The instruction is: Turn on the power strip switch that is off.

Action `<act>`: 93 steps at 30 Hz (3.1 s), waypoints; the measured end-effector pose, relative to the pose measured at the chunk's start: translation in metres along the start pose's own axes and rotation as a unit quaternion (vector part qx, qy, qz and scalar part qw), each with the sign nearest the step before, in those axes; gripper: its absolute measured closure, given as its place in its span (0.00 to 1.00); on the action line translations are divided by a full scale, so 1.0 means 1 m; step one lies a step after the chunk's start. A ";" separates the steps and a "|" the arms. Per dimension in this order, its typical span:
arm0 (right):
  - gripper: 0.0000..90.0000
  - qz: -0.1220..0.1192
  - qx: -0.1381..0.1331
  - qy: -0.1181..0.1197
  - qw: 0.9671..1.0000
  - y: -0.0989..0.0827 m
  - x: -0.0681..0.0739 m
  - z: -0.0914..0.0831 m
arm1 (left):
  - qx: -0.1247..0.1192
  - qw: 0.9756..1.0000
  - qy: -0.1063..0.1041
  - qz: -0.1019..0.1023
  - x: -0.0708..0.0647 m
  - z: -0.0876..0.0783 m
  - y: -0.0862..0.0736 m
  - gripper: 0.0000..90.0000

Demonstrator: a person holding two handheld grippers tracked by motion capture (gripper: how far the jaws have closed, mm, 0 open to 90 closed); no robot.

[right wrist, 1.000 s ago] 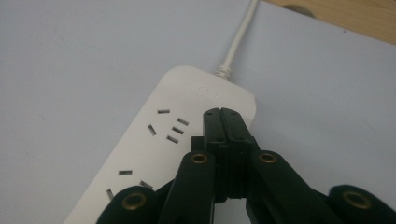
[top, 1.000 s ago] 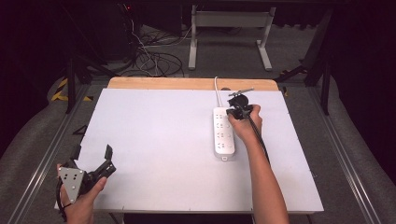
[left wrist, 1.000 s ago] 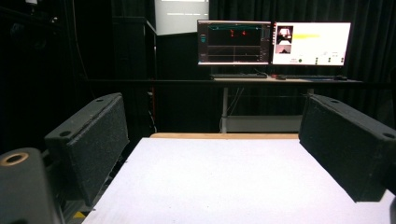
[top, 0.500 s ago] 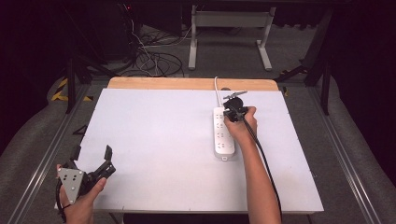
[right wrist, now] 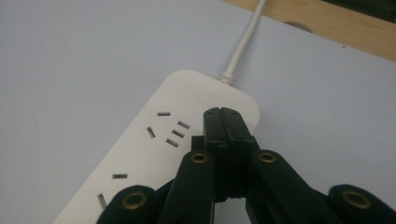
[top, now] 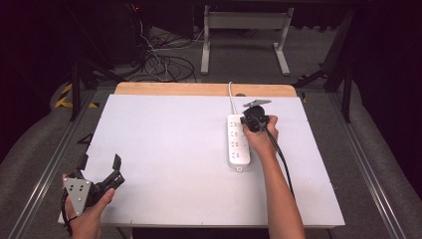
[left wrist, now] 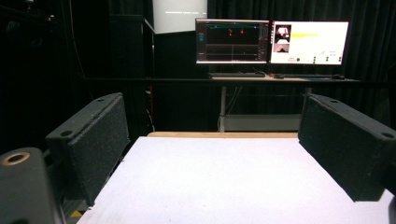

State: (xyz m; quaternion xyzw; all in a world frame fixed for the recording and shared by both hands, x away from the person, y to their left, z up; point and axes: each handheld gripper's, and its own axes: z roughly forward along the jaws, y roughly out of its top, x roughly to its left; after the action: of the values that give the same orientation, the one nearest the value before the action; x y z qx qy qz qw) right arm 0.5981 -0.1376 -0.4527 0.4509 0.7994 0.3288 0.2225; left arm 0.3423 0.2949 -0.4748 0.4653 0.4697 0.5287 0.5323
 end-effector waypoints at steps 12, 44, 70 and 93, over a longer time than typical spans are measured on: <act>1.00 -0.027 0.024 -0.037 0.999 0.001 0.003 -0.001 | -0.002 1.000 0.000 0.000 0.000 0.000 0.001 0.10; 1.00 -0.021 0.009 -0.047 0.999 -0.002 0.013 0.004 | -0.002 1.000 -0.004 -0.004 -0.001 0.001 0.001 0.10; 1.00 0.006 -0.014 -0.038 0.999 -0.003 0.005 -0.002 | 0.002 1.000 0.008 -0.009 0.004 -0.002 0.000 0.10; 0.90 0.027 -0.275 0.020 0.961 -0.083 -0.018 -0.131 | 0.005 1.000 0.004 -0.005 0.002 -0.002 0.001 0.11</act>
State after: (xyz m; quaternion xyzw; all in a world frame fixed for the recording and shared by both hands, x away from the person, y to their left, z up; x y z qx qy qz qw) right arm 0.4743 -0.2273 -0.4221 0.3869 0.6700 0.5506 0.3134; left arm 0.3397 0.2966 -0.4745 0.4634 0.4768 0.5255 0.5308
